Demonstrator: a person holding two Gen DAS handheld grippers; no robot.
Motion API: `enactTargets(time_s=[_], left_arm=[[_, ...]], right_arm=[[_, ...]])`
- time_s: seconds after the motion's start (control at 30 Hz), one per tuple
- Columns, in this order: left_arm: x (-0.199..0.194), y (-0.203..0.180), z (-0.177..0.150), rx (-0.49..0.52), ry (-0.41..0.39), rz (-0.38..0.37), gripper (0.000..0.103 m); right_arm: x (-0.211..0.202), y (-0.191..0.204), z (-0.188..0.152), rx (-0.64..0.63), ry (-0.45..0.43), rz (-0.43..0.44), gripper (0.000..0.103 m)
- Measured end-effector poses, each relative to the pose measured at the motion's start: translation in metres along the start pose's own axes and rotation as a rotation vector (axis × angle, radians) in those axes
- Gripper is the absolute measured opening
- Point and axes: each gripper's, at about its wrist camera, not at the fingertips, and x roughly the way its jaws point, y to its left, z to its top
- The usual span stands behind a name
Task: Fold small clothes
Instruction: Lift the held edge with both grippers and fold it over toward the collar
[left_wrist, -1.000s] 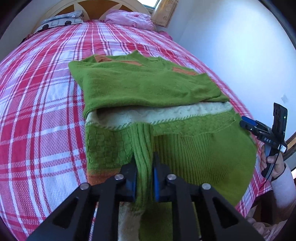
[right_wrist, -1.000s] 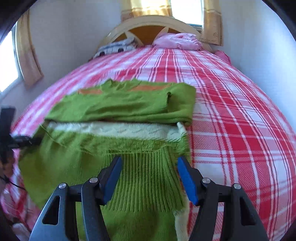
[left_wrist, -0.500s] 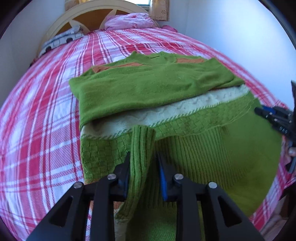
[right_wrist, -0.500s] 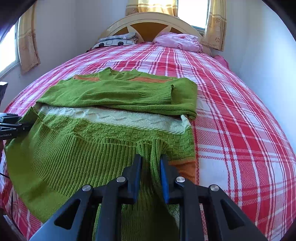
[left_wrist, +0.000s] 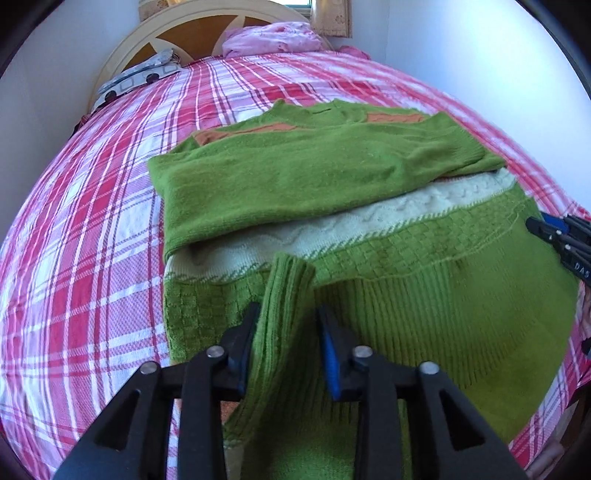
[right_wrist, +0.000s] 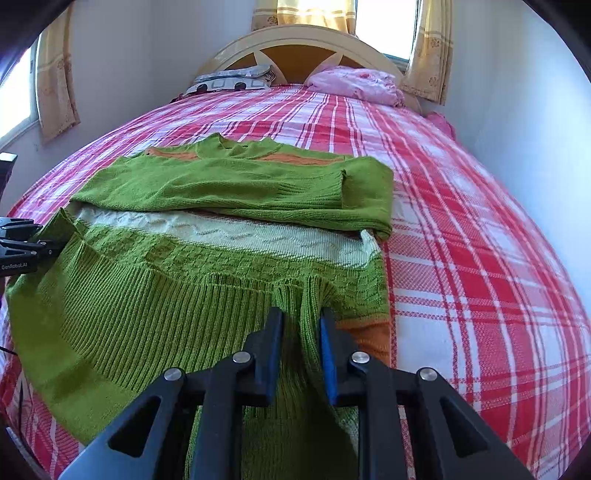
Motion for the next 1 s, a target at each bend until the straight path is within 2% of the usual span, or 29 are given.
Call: enactTargets(time_s=[0.03,0.13,0.37,0.57,0.67,0.8,0.93,1.0], left_arm=[[-0.002,0.001,-0.002,-0.007,-0.007,-0.017,0.011],[-0.012,0.004,-0.008,-0.034,-0.041,-0.032,0.007],[-0.045,0.029,-0.007,-0.169,-0.164,-0.138,0.006],[-0.038,0.046,0.018,-0.245,-0.192,-0.105,0.006],[-0.018,0.049,0.021,-0.263,-0.156,-0.083,0.006],[0.005,0.052,0.015,-0.290,-0.097,-0.072,0.006],[0.010,0.052,0.009,-0.285,-0.087,-0.086,0.006],[0.011,0.053,0.010,-0.272,-0.085,-0.099,0.007]], right_arm=[[-0.003,0.001,0.000,-0.002,-0.009,-0.009,0.014],[-0.015,0.002,-0.001,0.034,-0.039,0.000,0.012],[-0.056,-0.006,0.015,0.086,-0.148,0.045,0.010],[-0.048,-0.014,0.047,0.110,-0.201,0.039,0.010],[-0.020,-0.018,0.050,0.128,-0.151,0.039,0.010],[0.021,-0.022,0.037,0.146,-0.032,0.079,0.010],[0.027,-0.031,0.028,0.197,-0.013,0.149,0.012],[0.028,-0.031,0.028,0.196,0.005,0.169,0.021]])
